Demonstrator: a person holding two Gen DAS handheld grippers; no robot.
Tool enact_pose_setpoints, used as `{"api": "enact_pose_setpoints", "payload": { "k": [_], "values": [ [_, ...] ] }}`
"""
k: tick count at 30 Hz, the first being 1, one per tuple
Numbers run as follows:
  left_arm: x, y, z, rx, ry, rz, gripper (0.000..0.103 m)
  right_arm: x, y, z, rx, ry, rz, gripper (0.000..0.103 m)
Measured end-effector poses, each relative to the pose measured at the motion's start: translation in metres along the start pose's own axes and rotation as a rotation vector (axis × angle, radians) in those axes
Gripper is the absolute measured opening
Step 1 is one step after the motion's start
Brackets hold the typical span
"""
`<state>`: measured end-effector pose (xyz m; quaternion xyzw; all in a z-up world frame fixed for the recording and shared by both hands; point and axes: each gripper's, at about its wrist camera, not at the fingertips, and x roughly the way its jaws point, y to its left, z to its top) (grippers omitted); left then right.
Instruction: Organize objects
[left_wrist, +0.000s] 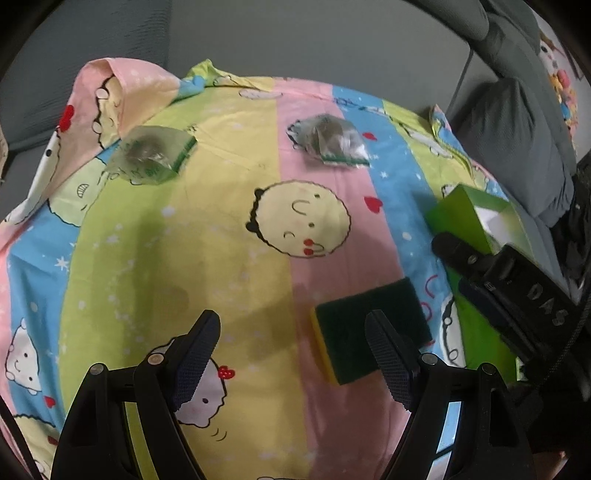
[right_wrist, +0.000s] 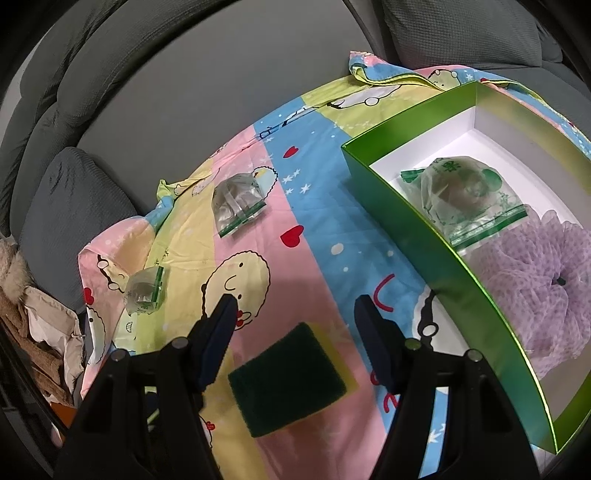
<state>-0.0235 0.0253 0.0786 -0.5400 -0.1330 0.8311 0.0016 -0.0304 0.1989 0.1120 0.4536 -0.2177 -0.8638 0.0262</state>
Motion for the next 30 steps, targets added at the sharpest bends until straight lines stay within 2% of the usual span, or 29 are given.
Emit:
{"api": "enact_pose_setpoints", "payload": {
  "k": [3, 10, 17, 22, 24, 26, 30],
  "values": [
    [0.005, -0.003, -0.001, 0.014, 0.012, -0.003, 0.081, -0.002, -0.001, 0.001, 0.003, -0.003, 0.017, 0.066],
    [0.024, -0.004, -0.003, -0.002, 0.077, -0.076, 0.081, 0.000, -0.005, 0.002, 0.004, 0.017, 0.018, 0.066],
    [0.037, -0.009, -0.005, -0.007, 0.117, -0.098, 0.081, 0.000, -0.012, 0.005, 0.006, 0.035, 0.080, 0.066],
    [0.044, -0.014, -0.008, 0.000, 0.125, -0.085, 0.081, 0.004, -0.021, 0.007, 0.023, 0.057, 0.101, 0.058],
    [0.045, -0.018, -0.009, 0.004, 0.118, -0.090, 0.081, 0.007, -0.023, 0.006, 0.023, 0.079, 0.114, 0.048],
    [0.044, -0.021, -0.010, 0.014, 0.110, -0.088, 0.081, 0.012, -0.024, 0.005, 0.017, 0.109, 0.130, 0.044],
    [0.044, -0.028, -0.011, 0.041, 0.090, -0.092, 0.072, 0.024, -0.023, 0.001, 0.009, 0.159, 0.131, 0.046]
  ]
}}
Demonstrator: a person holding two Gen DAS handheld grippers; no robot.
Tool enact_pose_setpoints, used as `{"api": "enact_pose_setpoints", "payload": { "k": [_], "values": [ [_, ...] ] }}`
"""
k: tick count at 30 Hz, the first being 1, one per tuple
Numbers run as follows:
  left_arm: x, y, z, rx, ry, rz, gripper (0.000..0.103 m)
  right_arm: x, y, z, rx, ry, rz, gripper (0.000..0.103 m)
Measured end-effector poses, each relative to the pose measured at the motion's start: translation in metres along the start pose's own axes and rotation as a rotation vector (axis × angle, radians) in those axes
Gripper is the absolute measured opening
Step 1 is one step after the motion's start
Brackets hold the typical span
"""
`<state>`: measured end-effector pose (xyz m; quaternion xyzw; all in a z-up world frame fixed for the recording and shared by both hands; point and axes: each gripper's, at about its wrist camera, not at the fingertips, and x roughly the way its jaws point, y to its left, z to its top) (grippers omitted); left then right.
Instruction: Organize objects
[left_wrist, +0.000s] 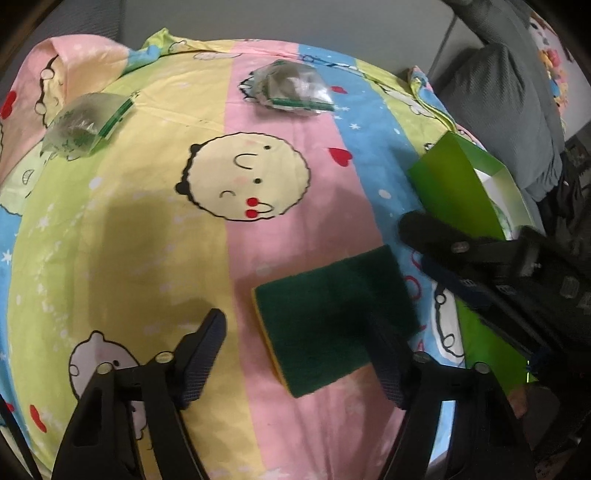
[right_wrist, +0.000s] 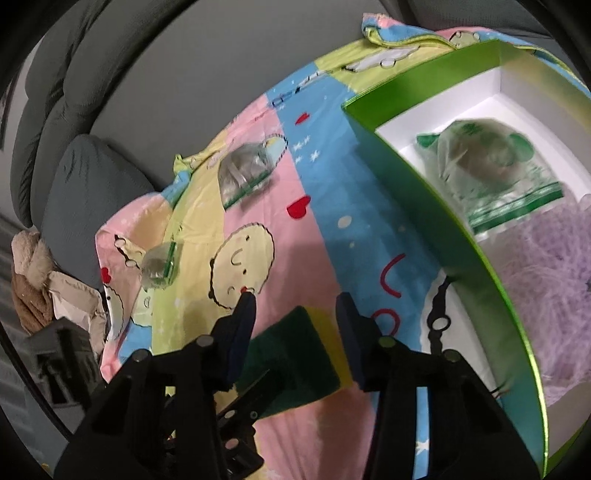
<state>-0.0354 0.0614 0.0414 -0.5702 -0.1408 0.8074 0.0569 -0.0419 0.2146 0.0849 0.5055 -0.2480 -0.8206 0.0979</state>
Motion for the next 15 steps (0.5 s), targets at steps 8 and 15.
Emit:
{"api": "enact_pose_setpoints", "payload": {
  "k": [8, 15],
  "values": [
    [0.000, -0.011, 0.001, 0.018, -0.013, -0.008, 0.060, 0.024, -0.012, -0.004, 0.024, 0.134, 0.059, 0.047],
    [-0.001, -0.017, 0.004, 0.027, -0.027, 0.005, 0.058, 0.030, -0.014, -0.004, 0.000, 0.144, 0.014, 0.047]
  ]
}}
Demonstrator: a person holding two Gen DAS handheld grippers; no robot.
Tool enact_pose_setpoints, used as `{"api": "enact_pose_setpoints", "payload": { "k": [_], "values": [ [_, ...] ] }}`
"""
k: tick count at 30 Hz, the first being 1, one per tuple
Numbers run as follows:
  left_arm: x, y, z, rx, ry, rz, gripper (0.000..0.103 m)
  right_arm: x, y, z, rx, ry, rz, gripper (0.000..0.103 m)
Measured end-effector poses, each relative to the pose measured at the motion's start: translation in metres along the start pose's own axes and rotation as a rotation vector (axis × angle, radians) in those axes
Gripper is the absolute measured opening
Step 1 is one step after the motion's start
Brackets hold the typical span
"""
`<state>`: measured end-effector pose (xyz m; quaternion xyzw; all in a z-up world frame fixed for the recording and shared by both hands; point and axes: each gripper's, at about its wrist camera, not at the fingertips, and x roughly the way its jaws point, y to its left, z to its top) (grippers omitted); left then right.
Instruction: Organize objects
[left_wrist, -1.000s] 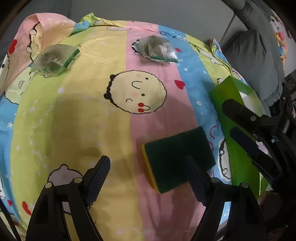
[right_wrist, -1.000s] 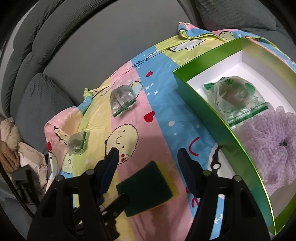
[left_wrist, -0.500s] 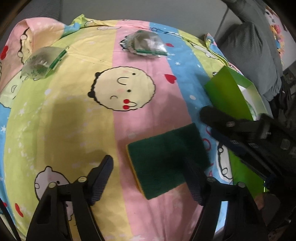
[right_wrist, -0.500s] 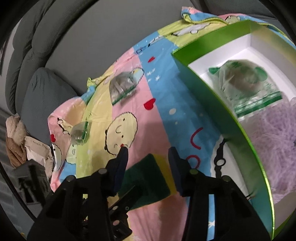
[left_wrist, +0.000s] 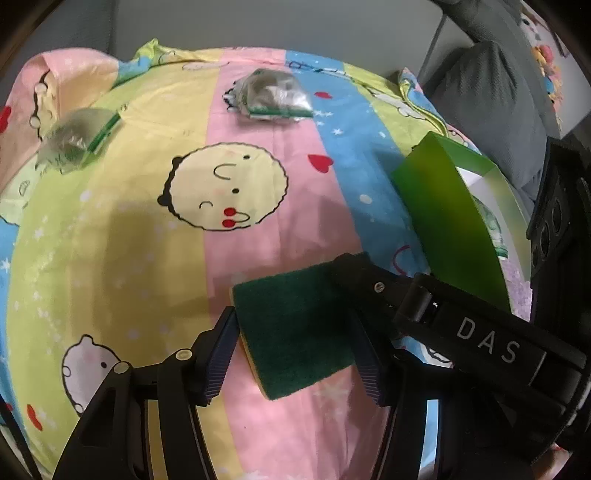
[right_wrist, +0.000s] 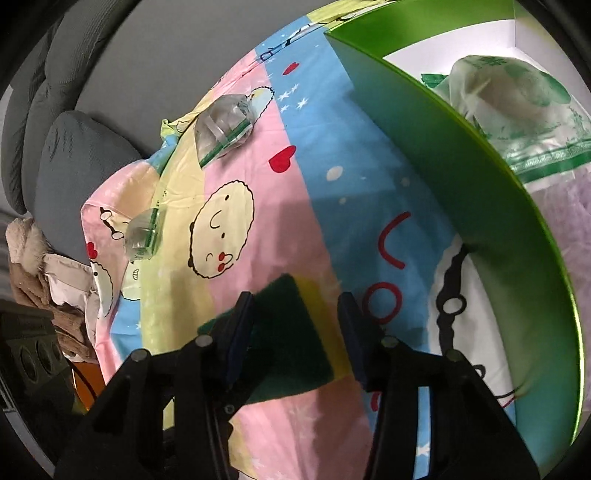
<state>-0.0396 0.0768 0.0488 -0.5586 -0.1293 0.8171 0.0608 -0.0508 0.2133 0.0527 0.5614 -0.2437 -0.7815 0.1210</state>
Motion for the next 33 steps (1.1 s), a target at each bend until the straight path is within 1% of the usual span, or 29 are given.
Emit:
{"api": "enact_pose_setpoints", "payload": {
  "k": [2, 3, 5, 8, 10, 15, 19, 21, 23, 28, 33],
  "values": [
    [-0.004, -0.005, 0.000, 0.023, -0.020, -0.007, 0.057, -0.004, 0.002, -0.001, -0.008, -0.004, 0.036, 0.046],
    [-0.007, -0.008, 0.000, 0.033, -0.033, -0.015, 0.057, -0.008, 0.003, -0.001, -0.016, -0.015, 0.030, 0.046],
    [-0.015, -0.014, 0.000, 0.060, -0.070, -0.015, 0.057, -0.020, 0.006, -0.001, -0.039, -0.054, 0.026, 0.046],
    [-0.027, -0.028, -0.001, 0.123, -0.141, -0.006, 0.057, -0.037, 0.005, -0.002, -0.049, -0.101, 0.048, 0.046],
    [-0.033, -0.038, -0.002, 0.158, -0.184, -0.015, 0.057, -0.049, 0.003, -0.003, -0.050, -0.135, 0.058, 0.046],
    [-0.049, -0.054, -0.003, 0.192, -0.241, -0.057, 0.057, -0.079, -0.001, -0.006, -0.053, -0.223, 0.056, 0.047],
    [-0.060, -0.077, -0.006, 0.266, -0.285, -0.059, 0.057, -0.104, -0.010, -0.007, -0.052, -0.285, 0.069, 0.047],
    [-0.062, -0.092, -0.005, 0.315, -0.298, -0.070, 0.057, -0.115, -0.017, -0.007, -0.041, -0.313, 0.070, 0.046],
    [-0.061, -0.108, -0.003, 0.352, -0.295, -0.086, 0.057, -0.126, -0.026, -0.008, -0.020, -0.343, 0.064, 0.047],
    [-0.053, -0.145, -0.001, 0.451, -0.295, -0.110, 0.057, -0.151, -0.058, -0.006, 0.074, -0.419, 0.058, 0.047],
    [-0.038, -0.175, -0.002, 0.527, -0.259, -0.137, 0.057, -0.164, -0.087, -0.008, 0.159, -0.467, 0.053, 0.047]
  ]
}}
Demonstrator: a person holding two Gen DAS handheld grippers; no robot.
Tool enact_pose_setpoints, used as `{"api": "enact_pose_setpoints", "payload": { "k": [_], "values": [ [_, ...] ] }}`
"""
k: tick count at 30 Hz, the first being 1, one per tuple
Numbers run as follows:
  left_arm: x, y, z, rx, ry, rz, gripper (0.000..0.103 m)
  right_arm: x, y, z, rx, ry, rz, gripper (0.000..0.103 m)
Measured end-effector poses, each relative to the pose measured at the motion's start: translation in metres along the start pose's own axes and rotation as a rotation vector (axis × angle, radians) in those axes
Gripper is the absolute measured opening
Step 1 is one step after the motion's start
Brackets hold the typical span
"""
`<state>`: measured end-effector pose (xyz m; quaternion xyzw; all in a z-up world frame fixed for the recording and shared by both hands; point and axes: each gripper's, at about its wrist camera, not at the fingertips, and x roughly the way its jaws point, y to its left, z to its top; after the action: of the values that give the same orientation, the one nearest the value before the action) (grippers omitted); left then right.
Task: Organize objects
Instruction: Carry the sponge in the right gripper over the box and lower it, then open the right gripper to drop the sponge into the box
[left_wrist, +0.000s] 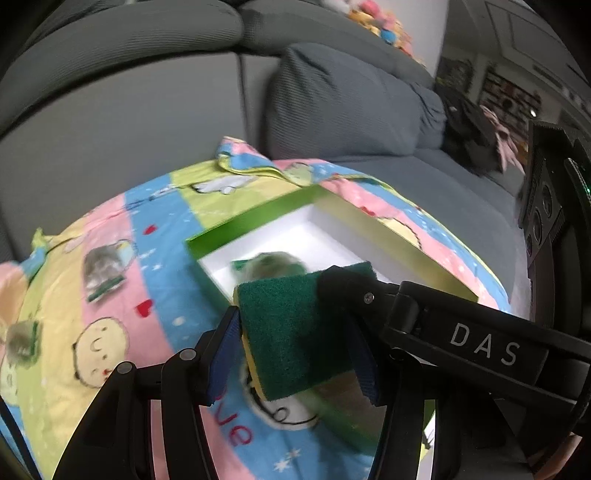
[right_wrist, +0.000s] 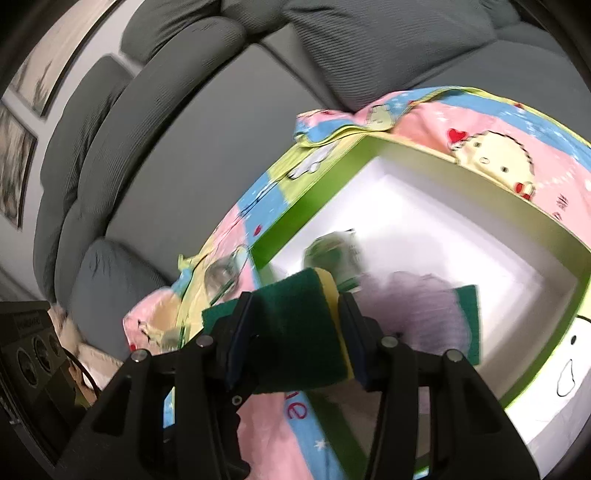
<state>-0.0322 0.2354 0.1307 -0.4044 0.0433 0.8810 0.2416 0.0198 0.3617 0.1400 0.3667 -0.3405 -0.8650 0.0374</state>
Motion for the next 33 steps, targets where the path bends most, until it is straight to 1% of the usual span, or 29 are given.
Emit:
{"api": "enact_pose_setpoints", "payload": {
  "k": [3, 9, 13, 16, 19, 23, 28, 29, 31, 33],
  "values": [
    [0.015, -0.011, 0.003, 0.018, 0.023, -0.044, 0.057, -0.003, -0.015, 0.003, 0.038, -0.015, -0.040, 0.047],
    [0.033, -0.022, 0.001, -0.003, 0.064, -0.094, 0.057, -0.008, -0.037, 0.005, 0.104, -0.034, -0.105, 0.047],
    [0.036, -0.025, -0.001, -0.004, 0.074, -0.097, 0.057, -0.008, -0.047, 0.005, 0.130, -0.025, -0.125, 0.047],
    [0.040, -0.024, -0.004, -0.019, 0.092, -0.098, 0.057, -0.007, -0.049, 0.004, 0.136, -0.022, -0.141, 0.047],
    [0.041, -0.024, -0.005, -0.022, 0.093, -0.097, 0.057, -0.004, -0.051, 0.004, 0.139, -0.016, -0.156, 0.046],
    [0.044, -0.025, -0.005, -0.016, 0.101, -0.086, 0.057, -0.001, -0.049, 0.004, 0.124, -0.017, -0.202, 0.044],
    [0.032, -0.021, -0.003, -0.043, 0.096, -0.098, 0.057, -0.002, -0.051, 0.005, 0.132, -0.031, -0.202, 0.045],
    [0.029, -0.019, -0.003, -0.052, 0.101, -0.099, 0.057, -0.002, -0.051, 0.005, 0.129, -0.035, -0.213, 0.045],
    [0.022, -0.013, -0.003, -0.071, 0.100, -0.087, 0.057, -0.002, -0.050, 0.005, 0.110, -0.055, -0.249, 0.045],
    [0.013, -0.006, -0.004, -0.087, 0.087, -0.057, 0.057, -0.002, -0.050, 0.005, 0.116, -0.060, -0.250, 0.045]
  ]
}}
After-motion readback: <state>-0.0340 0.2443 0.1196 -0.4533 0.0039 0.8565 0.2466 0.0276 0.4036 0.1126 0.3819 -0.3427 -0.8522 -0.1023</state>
